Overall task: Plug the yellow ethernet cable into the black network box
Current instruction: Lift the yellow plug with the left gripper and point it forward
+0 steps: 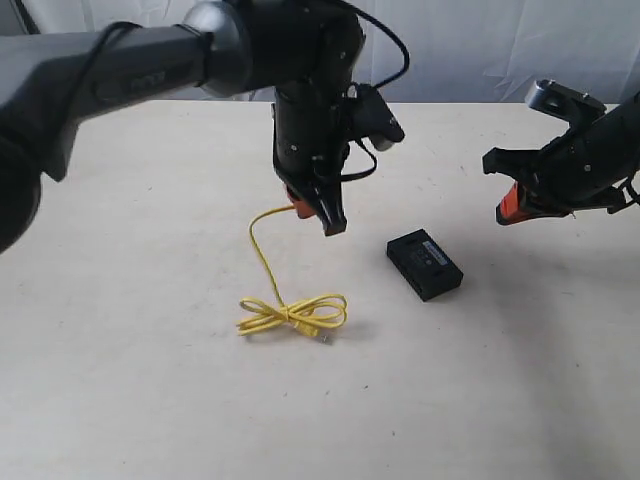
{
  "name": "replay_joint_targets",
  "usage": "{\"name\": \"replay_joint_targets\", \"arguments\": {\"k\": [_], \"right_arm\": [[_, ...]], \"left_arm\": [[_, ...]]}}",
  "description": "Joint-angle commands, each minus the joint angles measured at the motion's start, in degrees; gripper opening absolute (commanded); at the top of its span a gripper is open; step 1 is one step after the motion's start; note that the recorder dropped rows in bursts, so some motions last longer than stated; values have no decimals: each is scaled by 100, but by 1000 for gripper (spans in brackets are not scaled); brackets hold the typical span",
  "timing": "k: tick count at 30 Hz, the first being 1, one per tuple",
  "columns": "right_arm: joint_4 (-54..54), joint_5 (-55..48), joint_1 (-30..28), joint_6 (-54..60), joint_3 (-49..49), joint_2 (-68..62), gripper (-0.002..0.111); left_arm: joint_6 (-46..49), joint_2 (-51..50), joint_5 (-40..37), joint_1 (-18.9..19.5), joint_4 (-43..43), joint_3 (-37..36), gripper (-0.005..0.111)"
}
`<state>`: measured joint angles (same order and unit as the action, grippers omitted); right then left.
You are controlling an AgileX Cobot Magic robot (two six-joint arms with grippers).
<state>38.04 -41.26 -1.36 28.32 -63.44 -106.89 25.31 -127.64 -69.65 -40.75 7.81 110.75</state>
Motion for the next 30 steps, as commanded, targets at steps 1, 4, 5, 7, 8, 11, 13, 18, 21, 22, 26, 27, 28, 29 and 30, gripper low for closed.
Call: {"name": "replay_joint_targets", "arguments": {"k": [1,4,5,7,8,11,13,18,21,22,26,27,28,29,30], "right_arm": [[28,-240,-31,3,31,37,-1],[124,-432,-31,3,31,37,-1],[130,-472,-31,3,31,37,-1],[165,-551,-31,3,31,37,-1],[209,-605,-31,3,31,37,-1],[360,-780,-31,20,31,37,-1],[388,-815,-31,128,31,37,-1],[1166,-935,-18,665,31,37,-1],[1269,-927,-18,895,31,37,-1],[1284,-927,-18,1037,31,37,-1],[1255,-858,-4,1316,31,37,-1],[1167,-787,33,1316,31,37,-1],[985,-676,91,1316,31,37,-1],[836,-540,164,1316,31,37,-1],[669,-416,246,1261,31,37,-1]], "left_arm": [[233,457,-31,123,-565,22,0],[510,733,-31,183,-979,-83,0],[589,836,-31,195,-1093,-188,0],[687,1071,-31,195,-1136,-480,0],[687,1195,3,195,-1136,-673,0],[687,1561,314,195,-1118,-1328,0],[831,1824,532,195,-1043,-1796,0],[1519,2862,1570,617,-1457,-3324,0],[1577,2893,2308,932,-1857,-3856,0],[1610,2893,2461,932,-1940,-3944,0],[2284,2893,3182,932,-2496,-4421,0],[2463,2881,3247,932,-2550,-4499,0],[2693,2833,3305,932,-2584,-4548,0],[2858,2775,3353,932,-2597,-4559,0],[2897,2700,3377,932,-2597,-4559,0]]}}
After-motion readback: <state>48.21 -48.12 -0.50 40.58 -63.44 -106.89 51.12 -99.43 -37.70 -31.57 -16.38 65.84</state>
